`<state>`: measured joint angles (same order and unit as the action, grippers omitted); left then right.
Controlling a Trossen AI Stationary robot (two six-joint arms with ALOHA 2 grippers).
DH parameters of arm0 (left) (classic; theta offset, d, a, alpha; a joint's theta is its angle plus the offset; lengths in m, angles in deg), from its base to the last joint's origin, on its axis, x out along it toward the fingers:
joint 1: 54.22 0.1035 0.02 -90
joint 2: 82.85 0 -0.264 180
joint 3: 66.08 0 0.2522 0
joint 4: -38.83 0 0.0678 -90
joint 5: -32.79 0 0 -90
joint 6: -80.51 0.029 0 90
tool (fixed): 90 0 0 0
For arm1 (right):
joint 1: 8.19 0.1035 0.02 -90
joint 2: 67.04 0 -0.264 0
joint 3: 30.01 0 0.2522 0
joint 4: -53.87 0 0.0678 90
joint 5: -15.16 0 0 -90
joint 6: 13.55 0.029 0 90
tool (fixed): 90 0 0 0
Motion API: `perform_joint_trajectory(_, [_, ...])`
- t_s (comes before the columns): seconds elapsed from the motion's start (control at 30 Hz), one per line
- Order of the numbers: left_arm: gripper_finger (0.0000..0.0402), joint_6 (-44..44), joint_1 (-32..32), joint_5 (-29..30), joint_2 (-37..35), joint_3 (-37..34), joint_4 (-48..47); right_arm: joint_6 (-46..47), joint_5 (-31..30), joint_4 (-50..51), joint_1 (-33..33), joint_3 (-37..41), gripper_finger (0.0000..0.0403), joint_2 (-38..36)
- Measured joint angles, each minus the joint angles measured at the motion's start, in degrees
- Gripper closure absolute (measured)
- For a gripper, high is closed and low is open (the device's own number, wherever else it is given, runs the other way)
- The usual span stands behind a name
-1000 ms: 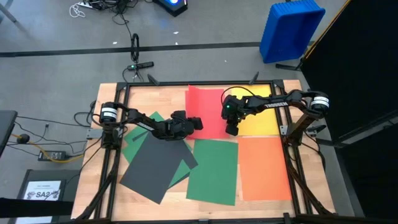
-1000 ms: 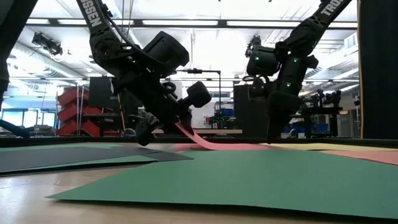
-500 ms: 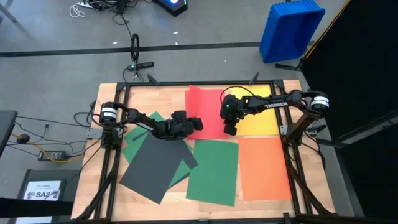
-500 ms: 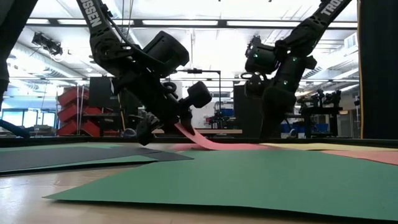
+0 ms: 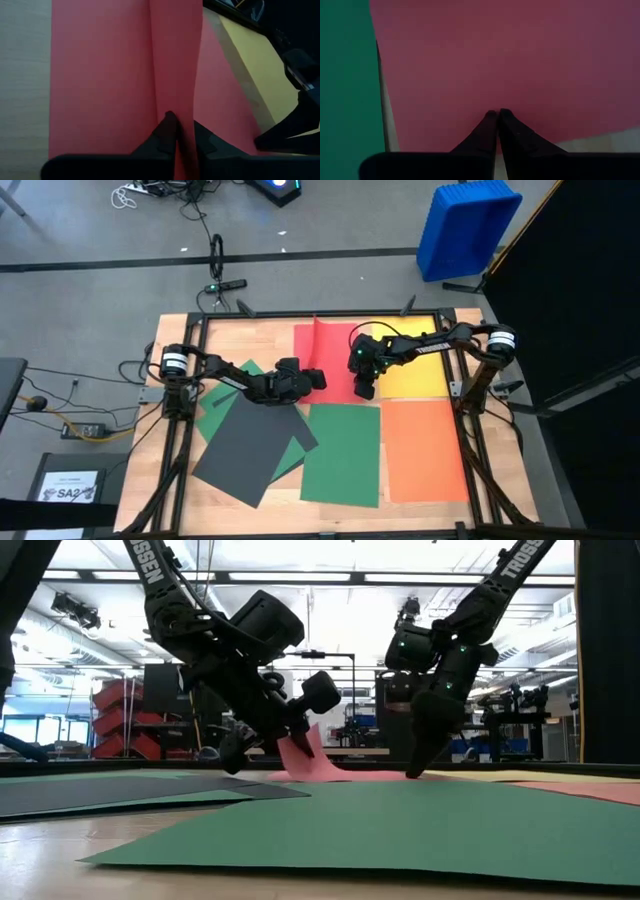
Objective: Organize paper
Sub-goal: Stack the pink colored paper on top of the pink colored papers
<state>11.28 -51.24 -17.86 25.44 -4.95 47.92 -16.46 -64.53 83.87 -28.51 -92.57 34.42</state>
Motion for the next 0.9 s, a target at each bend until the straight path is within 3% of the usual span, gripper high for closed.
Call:
perform_joint_trajectory(0.2, [0.0402, 0.33, 0.00, 0.00, 0.00, 0.00, -0.04, 0.39, 0.57, 0.41, -0.60, 0.00, 0.0403, -0.12])
perform_joint_trajectory(0.47, [0.0387, 8.20, 0.02, -0.08, -2.37, 0.00, -1.63, 0.37, 0.22, 0.52, -0.49, 0.00, 0.0403, -0.12])
perform_joint_trajectory(0.6, [0.0360, 14.16, 0.66, -0.22, -7.47, -0.79, -3.06, 0.37, 0.17, 0.55, -0.49, 0.00, 0.0403, -0.12])
perform_joint_trajectory(0.9, [0.0293, 21.24, 1.92, 1.49, -22.40, -0.81, -19.78, 0.32, 0.00, 0.58, -0.45, 0.00, 0.0403, -0.12])
